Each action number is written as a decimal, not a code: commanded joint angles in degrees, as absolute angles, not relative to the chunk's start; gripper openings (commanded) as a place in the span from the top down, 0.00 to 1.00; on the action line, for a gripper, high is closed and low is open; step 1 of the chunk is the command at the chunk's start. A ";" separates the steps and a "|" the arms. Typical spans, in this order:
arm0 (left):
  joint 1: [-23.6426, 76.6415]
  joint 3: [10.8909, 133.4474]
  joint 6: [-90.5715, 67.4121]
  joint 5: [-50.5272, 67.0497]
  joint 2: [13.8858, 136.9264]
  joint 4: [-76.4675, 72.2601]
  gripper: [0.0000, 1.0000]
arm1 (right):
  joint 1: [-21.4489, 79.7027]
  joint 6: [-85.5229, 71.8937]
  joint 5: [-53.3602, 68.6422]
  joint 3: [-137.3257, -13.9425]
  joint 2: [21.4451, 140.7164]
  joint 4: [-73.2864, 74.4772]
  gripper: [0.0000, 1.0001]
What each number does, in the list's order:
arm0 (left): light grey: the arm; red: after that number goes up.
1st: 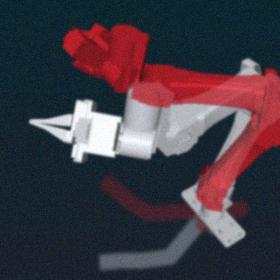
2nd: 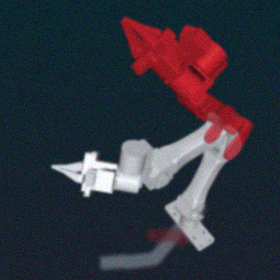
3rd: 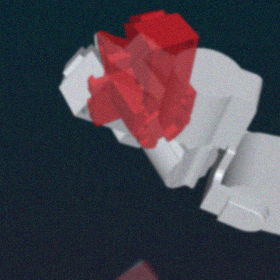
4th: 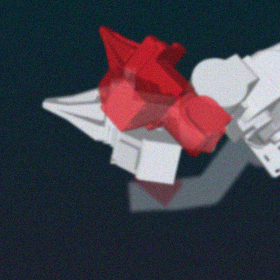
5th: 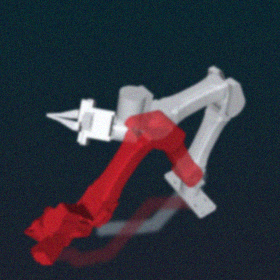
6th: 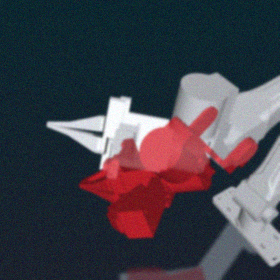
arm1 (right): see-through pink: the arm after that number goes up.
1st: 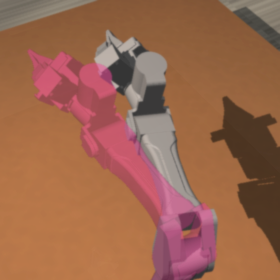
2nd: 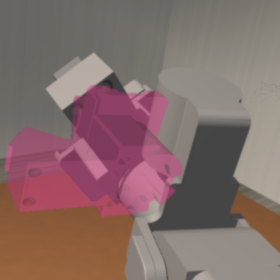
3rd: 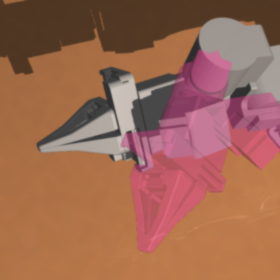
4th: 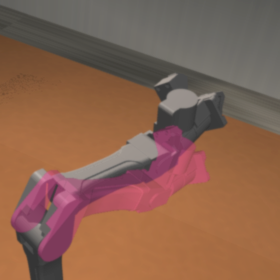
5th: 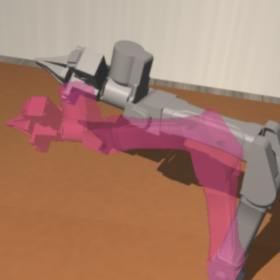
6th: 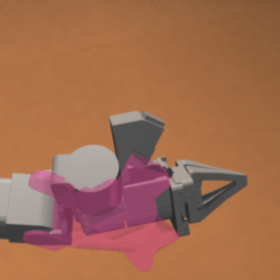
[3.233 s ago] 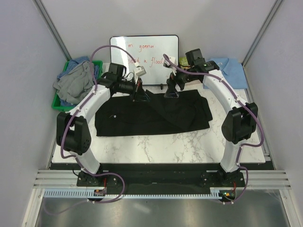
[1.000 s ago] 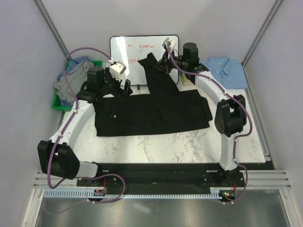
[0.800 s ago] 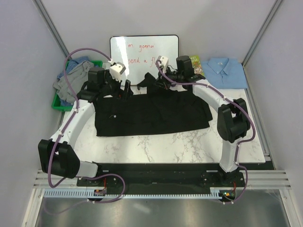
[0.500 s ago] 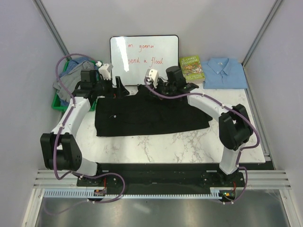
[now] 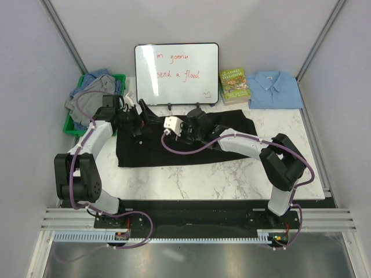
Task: Fold and stack the long sleeve shirts
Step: Fold the shirt
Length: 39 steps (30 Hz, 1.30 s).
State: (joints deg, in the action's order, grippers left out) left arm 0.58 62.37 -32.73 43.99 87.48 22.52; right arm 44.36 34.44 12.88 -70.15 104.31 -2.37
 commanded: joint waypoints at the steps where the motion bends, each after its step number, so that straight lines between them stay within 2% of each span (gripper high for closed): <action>1: 0.09 61.96 -29.29 45.44 84.90 25.30 0.01 | 46.49 45.40 21.04 -67.42 97.83 7.32 0.36; 3: 0.09 61.88 -21.94 45.44 85.25 28.38 0.01 | 46.41 48.16 23.81 -66.80 94.94 12.20 0.32; 4: 0.52 62.22 -19.19 45.44 85.43 29.61 0.01 | 46.23 48.69 24.08 -66.97 94.14 15.70 0.25; 6: 1.05 62.14 -13.83 43.95 86.22 32.50 0.02 | 43.96 47.82 25.04 -68.54 93.43 19.14 0.22; 9: 2.98 62.40 -8.03 42.37 87.62 35.23 0.13 | 37.64 44.04 27.42 -77.23 97.36 28.36 0.20; 13: 12.26 65.21 5.33 41.40 88.07 38.14 0.20 | 28.32 41.67 30.58 -95.04 107.03 45.21 0.23; 15: 17.20 66.18 12.44 34.04 87.80 38.41 0.22 | 22.87 38.34 32.25 -103.48 113.45 49.55 0.28; 18: 22.23 67.58 16.26 28.23 89.64 38.14 0.29 | 18.03 33.07 33.40 -112.46 121.10 55.80 0.34; 20: 22.85 68.55 15.39 25.67 92.98 39.20 0.38 | 15.92 31.03 33.48 -114.86 124.35 57.30 0.37; 22: 22.77 69.96 13.81 24.53 96.05 40.77 0.48 | 15.12 29.18 33.05 -115.40 125.15 57.66 0.41; 29: 22.50 68.56 5.72 27.77 100.36 43.07 0.53 | 13.19 29.27 30.94 -107.41 122.35 58.27 0.48; 32: 21.89 67.41 4.14 26.81 101.77 42.54 0.52 | 12.92 30.14 29.62 -103.02 121.03 58.27 0.52; 36: 21.27 69.17 4.13 23.21 103.88 41.92 0.45 | 12.83 29.71 27.69 -100.11 121.90 58.36 0.57; 39: 20.74 70.66 3.96 21.71 105.55 42.19 0.44 | 12.74 29.44 27.07 -99.23 122.61 58.19 0.60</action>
